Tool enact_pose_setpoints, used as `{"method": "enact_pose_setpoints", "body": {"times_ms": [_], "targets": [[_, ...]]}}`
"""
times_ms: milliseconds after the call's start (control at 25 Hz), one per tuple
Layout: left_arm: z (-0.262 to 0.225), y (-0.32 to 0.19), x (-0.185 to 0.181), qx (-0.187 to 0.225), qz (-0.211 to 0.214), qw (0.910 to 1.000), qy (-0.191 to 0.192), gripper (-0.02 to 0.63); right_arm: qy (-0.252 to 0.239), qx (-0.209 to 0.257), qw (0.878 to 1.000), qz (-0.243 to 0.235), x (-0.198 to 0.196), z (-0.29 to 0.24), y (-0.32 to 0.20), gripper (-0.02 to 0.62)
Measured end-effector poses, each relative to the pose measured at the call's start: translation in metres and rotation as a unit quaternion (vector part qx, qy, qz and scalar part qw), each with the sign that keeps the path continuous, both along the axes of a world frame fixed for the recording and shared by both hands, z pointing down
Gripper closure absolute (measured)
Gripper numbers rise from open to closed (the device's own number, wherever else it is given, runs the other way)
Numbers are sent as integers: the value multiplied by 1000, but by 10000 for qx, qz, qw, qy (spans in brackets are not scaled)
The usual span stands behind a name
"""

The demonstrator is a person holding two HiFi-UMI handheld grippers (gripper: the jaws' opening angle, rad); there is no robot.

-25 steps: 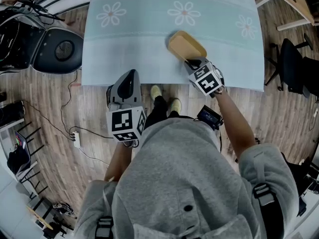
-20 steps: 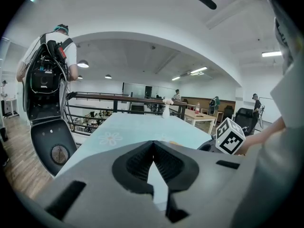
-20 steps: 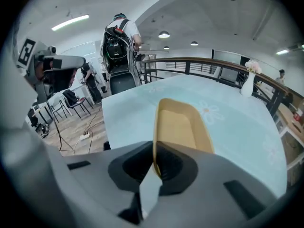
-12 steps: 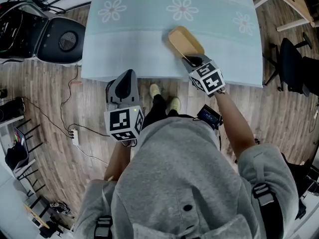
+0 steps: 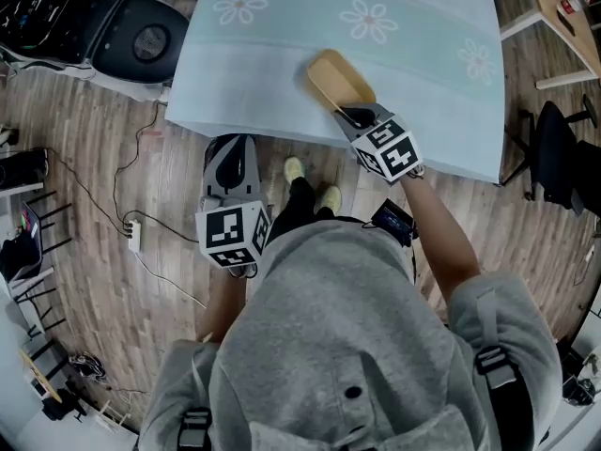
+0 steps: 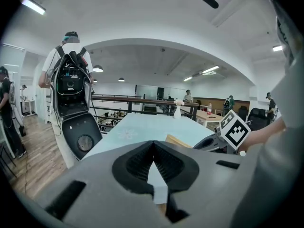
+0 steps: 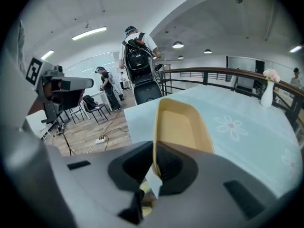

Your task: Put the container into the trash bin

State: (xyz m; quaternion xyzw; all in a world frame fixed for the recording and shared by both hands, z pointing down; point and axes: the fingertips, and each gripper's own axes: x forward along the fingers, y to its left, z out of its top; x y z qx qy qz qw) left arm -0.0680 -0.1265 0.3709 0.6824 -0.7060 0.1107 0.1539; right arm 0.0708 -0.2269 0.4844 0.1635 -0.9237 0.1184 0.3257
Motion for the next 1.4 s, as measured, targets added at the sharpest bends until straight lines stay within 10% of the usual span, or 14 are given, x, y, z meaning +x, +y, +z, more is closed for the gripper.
{"method": "enact_pose_setpoints", "body": {"times_ms": [360,800,1400], "targets": [[-9,47,-40,11,-929,9956,-122,586,-280,-104,9945,-1002,-71,-11,32,560],[-7,169,-101,-42,-2555,9666,-210,587,-514,-140,9634,-2629,-180,-21,133,560],[15,237,-176,-137,-3290,9441,130,587,-188,-350,9401,-3387,-265,2,200,560]]}}
